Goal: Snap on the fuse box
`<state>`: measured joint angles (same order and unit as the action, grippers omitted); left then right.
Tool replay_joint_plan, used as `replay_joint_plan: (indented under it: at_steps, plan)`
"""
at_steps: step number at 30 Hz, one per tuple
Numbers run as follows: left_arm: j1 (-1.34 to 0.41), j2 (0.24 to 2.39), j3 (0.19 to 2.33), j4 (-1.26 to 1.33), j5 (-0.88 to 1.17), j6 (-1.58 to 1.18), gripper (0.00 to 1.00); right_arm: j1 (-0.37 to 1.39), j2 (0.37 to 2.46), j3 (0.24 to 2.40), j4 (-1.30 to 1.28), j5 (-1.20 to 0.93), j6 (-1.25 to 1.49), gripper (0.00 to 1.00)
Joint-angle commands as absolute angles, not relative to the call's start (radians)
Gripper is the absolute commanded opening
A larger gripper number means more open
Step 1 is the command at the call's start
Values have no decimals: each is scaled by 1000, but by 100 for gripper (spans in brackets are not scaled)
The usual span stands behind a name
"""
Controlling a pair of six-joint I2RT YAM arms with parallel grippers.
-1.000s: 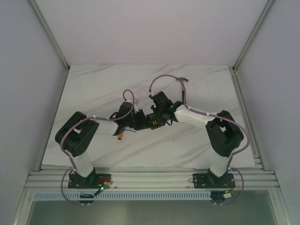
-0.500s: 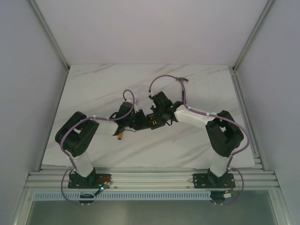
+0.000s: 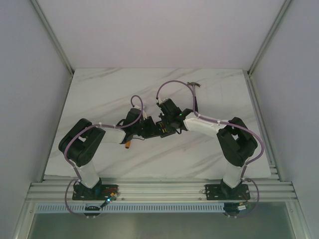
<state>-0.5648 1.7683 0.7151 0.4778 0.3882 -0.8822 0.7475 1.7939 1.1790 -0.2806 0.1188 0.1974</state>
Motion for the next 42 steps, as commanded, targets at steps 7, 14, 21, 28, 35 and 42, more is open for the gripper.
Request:
replay_joint_plan:
  at_steps: [7,14,21,28,35,42]
  plan:
    - [-561,1787,730,458,399,-876,37,771,1816,1133,-257,174,175,0]
    - [-562,1778,727,447,393,-872,37,775,1852,1113,-317,197,186,0]
    - [-561,1784,727,452,395,-877,37,776,1889,1096,-400,134,186,0]
    - [-562,1780,725,448,389,-880,37,797,1999,1153,-481,119,188,0]
    - [-561,1782,722,451,388,-884,37,799,1978,1162,-499,139,202,0]
    - [-563,1773,718,448,391,-884,37,799,1866,1250,-493,152,210,13]
